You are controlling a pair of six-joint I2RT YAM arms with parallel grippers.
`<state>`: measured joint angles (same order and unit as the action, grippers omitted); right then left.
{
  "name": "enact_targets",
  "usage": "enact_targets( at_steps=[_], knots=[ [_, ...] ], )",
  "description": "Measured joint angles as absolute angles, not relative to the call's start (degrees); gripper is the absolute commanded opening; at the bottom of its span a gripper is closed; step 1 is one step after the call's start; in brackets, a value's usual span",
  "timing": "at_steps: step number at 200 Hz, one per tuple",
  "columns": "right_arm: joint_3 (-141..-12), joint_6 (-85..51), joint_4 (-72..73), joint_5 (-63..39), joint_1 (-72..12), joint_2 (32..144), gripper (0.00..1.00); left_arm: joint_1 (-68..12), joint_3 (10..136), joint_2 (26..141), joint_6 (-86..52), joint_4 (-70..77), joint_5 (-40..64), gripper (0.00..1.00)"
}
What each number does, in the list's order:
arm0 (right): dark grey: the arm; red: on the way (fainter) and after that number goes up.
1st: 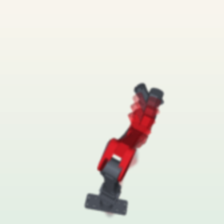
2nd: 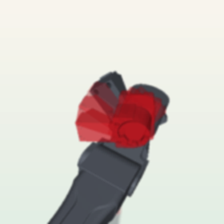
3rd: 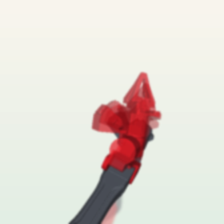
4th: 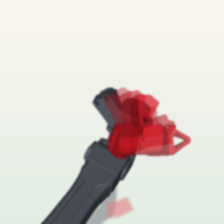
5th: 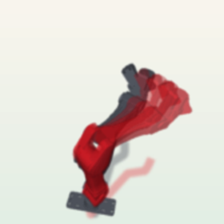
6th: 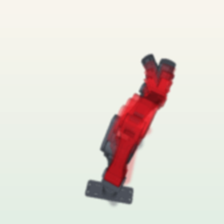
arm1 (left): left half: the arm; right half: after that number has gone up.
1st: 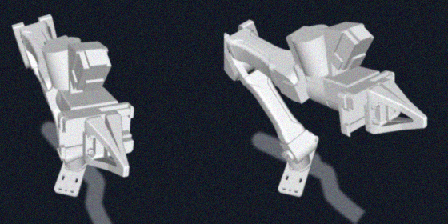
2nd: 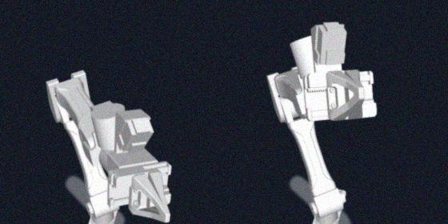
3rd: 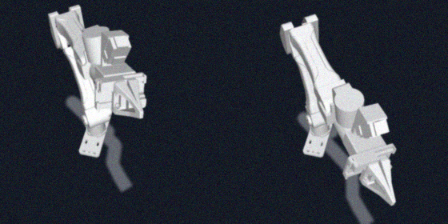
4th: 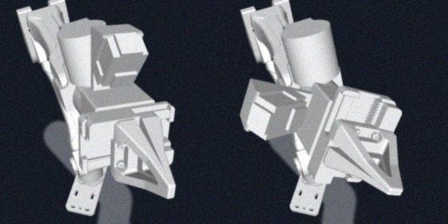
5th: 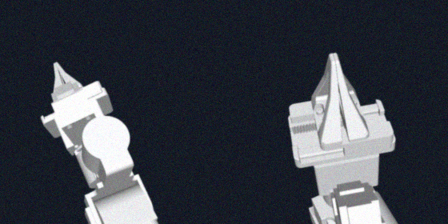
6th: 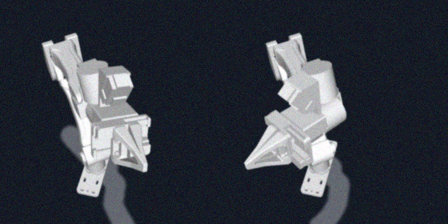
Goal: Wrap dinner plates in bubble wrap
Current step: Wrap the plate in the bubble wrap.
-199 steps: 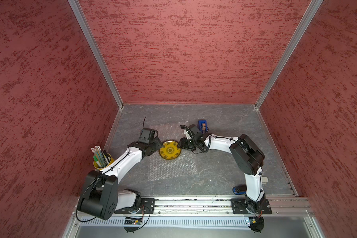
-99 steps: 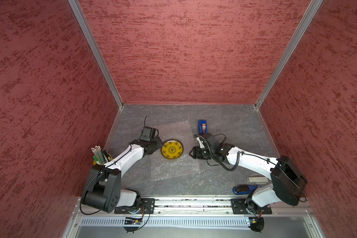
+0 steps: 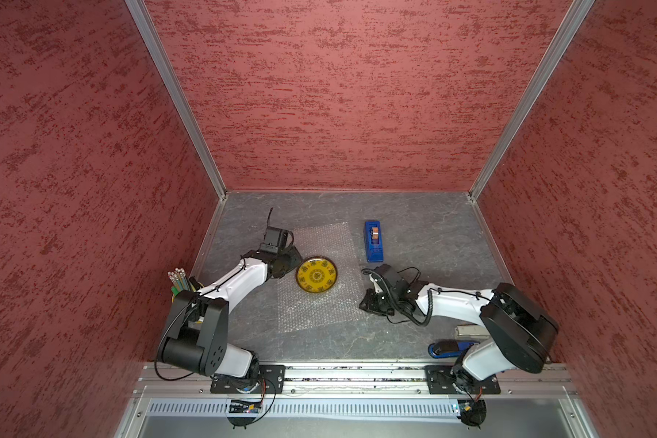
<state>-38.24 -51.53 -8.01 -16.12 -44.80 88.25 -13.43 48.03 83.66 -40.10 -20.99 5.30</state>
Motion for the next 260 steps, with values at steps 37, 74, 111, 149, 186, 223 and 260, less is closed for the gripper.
enact_targets(
  at_steps=[37,74,111,149,186,223,260],
  knots=[
    [-37.67,-52.12,-9.78,-15.09,-44.82,85.23,0.34,-13.06,48.03,84.05,-40.03,-20.93,5.54,0.6],
    [-37.3,-52.18,-12.49,-13.54,-44.82,80.2,0.33,-13.06,48.03,84.12,-40.03,-20.95,5.58,0.6],
    [-35.68,-53.19,-12.23,-13.93,-44.82,83.61,0.32,-12.93,48.01,84.09,-40.03,-20.97,5.74,0.6],
    [-35.79,-54.04,-9.15,-14.98,-44.8,85.14,0.28,-12.8,48.01,84.09,-40.03,-21.02,5.74,0.6],
    [-35.11,-54.37,-8.38,-15.33,-44.8,85.08,0.0,-12.43,47.99,84.01,-40.03,-21.02,5.69,0.6],
    [-34.85,-53.93,-9.87,-15.31,-44.84,83.44,0.0,-12.16,47.9,84.01,-40.1,-21.17,5.45,0.6],
    [-39.59,-52.03,-11.9,-16.08,-44.91,79.66,0.0,-11.84,47.59,84.01,-40.27,-21.65,5.26,0.59]
  ],
)
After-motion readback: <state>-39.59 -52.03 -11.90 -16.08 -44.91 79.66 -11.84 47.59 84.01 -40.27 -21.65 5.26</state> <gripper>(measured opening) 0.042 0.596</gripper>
